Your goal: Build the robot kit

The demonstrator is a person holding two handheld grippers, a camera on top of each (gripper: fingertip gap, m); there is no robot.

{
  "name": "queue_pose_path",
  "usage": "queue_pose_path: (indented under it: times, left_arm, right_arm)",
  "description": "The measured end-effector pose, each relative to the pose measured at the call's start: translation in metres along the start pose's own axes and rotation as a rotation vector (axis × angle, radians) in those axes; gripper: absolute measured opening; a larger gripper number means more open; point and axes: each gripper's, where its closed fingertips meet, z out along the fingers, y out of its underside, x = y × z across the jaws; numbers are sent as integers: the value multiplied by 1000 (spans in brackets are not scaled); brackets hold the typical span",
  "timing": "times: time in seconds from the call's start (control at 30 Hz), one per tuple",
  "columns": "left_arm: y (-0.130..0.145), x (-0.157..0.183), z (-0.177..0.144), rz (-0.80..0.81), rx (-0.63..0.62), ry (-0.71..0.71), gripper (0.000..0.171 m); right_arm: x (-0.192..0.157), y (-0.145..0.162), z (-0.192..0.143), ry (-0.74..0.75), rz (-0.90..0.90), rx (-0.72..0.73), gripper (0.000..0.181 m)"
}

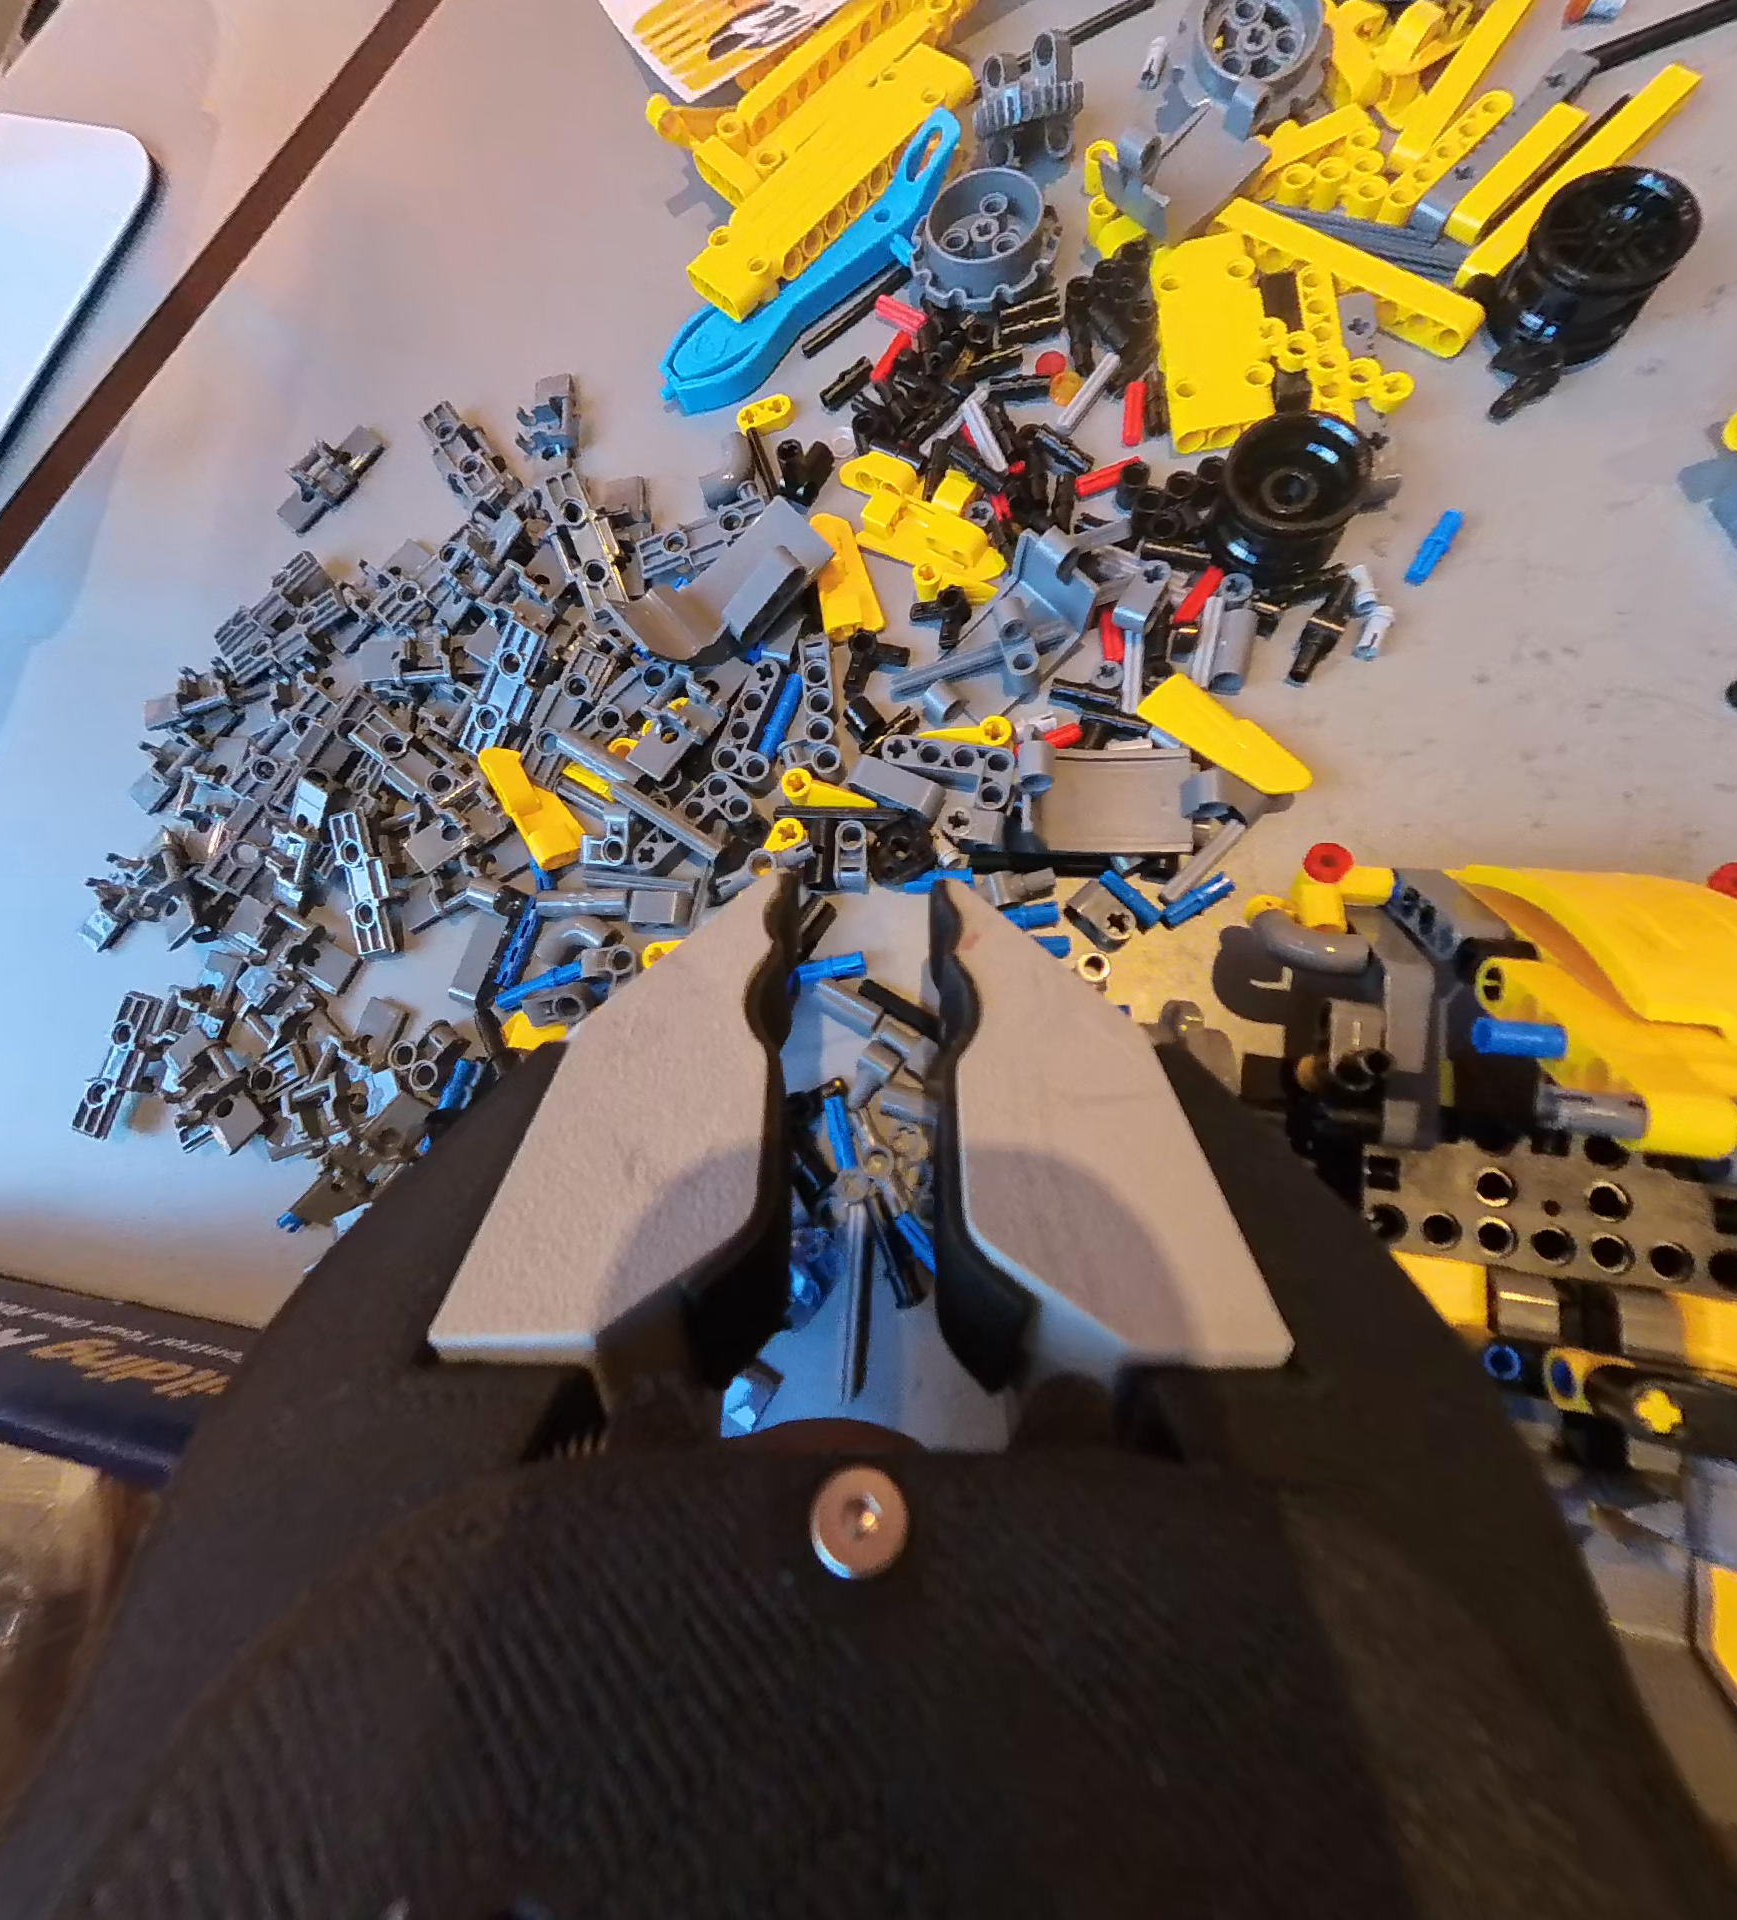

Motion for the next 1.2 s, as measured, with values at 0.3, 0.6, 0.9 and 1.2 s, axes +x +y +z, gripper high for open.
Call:
queue_pose_path:
  times: [0.3, 0.6, 0.9, 1.2]
  left_arm:
    - [1, -1, 1, -7, -1, -2, 23]
    - [2, -2, 3, -12, -4, -1, 24]
    - [2, -1, 3, -11, -5, 0, 23]
    - [2, -2, 3, -14, -6, 2, 23]
  right_arm:
    - [2, 5, -3, -25, 43, 5, 35]
    - [-9, 15, 11, -95, 44, -52, 33]
    - [-8, 14, 3, -64, -31, -85, 20]
    - [-8, 7, 7, -69, -32, -100, 23]
